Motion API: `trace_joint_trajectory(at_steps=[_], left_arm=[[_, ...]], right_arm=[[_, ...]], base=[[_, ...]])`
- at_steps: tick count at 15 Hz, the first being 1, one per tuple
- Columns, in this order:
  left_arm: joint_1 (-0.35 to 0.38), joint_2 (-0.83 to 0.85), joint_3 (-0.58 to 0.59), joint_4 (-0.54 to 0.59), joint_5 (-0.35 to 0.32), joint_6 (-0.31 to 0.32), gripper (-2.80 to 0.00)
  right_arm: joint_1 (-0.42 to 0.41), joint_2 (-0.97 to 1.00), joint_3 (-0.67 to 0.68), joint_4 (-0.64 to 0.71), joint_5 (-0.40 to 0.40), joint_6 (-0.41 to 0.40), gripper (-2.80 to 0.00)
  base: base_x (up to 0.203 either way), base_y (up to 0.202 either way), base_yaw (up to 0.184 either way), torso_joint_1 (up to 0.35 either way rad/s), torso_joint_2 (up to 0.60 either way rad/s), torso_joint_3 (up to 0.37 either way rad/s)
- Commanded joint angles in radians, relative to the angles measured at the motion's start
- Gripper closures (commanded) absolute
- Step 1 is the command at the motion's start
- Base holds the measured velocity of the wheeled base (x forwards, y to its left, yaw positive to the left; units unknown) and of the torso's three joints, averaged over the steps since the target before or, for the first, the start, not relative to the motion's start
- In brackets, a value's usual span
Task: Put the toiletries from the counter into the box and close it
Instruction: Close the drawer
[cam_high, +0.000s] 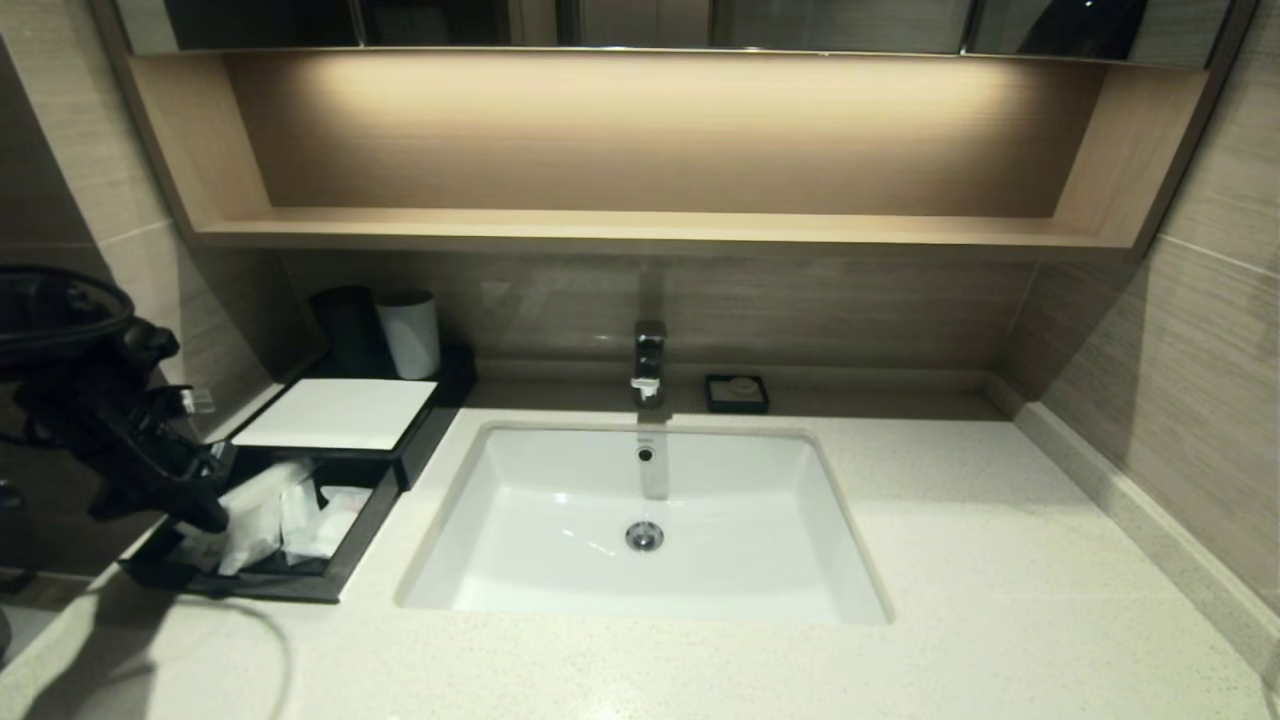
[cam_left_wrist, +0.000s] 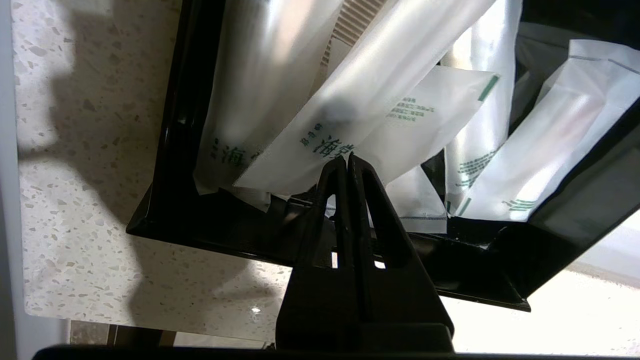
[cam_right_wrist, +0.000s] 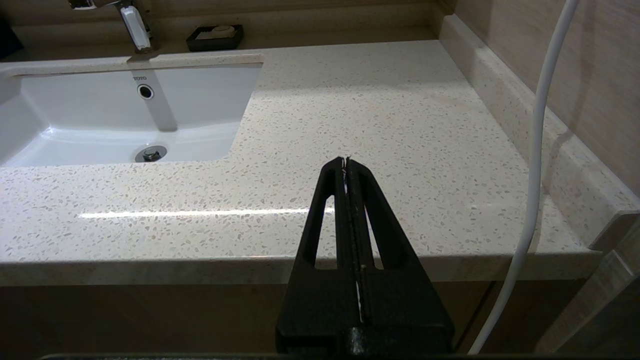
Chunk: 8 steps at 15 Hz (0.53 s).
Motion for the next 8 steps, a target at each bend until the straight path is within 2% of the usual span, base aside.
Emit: trace_joint_trajectory(at_steps=[1,4,8], left_arm=[[0.002,0.016,0.001,0.004,-0.001,-0.001,0.00],[0.001,-0.003,-0.003,-0.001,-0.002,0.000,0.00],[-0.001,-0.149,0.007,0.033,-0.002,-0.001,0.00]], right_arm=[[0.000,0.002,0.000,0.000,0.000,0.000,0.00],[0.000,0.002,0.000,0.000,0.000,0.000,0.00],[0.000,0.002,0.000,0.000,0.000,0.000,0.00]], base=[[0.000,0.000,0.000,0.000,0.00,0.000],[0.000,0.000,0.000,0.000,0.00,0.000],[0.000,0.000,0.000,0.000,0.00,0.000]])
